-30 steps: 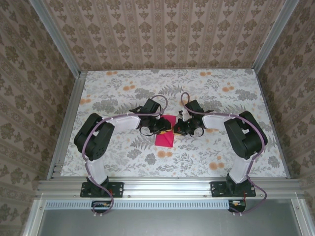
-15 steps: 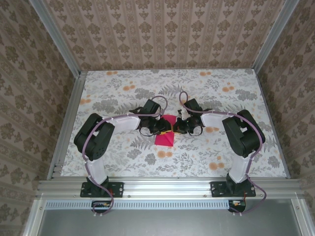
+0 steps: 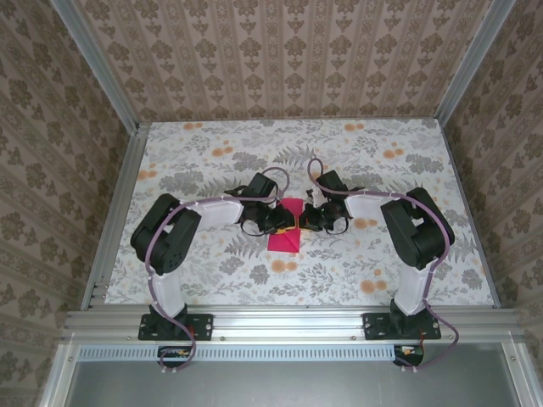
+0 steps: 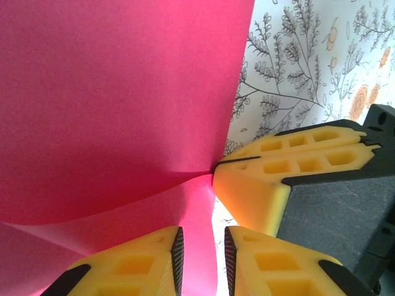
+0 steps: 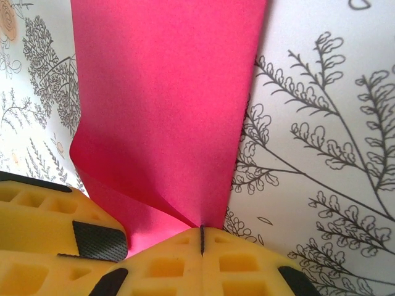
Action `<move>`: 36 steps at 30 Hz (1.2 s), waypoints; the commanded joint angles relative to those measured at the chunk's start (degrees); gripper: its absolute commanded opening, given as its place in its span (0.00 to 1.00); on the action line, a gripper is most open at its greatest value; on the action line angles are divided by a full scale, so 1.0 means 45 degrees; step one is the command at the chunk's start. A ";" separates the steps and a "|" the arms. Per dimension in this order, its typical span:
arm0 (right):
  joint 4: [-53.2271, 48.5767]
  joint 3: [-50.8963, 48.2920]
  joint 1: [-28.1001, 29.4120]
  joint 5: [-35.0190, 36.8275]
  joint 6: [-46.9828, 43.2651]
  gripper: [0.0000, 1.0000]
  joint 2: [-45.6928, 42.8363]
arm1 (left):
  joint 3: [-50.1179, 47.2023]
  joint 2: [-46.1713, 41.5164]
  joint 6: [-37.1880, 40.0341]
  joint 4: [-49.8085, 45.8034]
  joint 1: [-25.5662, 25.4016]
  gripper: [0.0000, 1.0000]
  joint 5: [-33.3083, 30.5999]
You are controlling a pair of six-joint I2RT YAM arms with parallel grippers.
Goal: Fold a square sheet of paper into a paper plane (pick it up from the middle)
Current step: Fold the triangle a second time at the center of the table.
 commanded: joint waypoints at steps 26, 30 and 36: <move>-0.0565 0.0353 0.0082 0.1095 0.0049 0.06 0.0327 | 0.0368 0.0363 0.0075 -0.0313 -0.0060 0.26 0.0192; -0.0596 0.0335 0.0085 0.1170 0.0107 0.06 0.0352 | 0.0491 0.0493 0.0088 -0.0581 -0.0056 0.24 0.0082; -0.0655 0.0324 0.0085 0.1402 0.0091 0.05 0.0465 | 0.0584 0.0626 0.0079 -0.0724 -0.0079 0.22 0.0053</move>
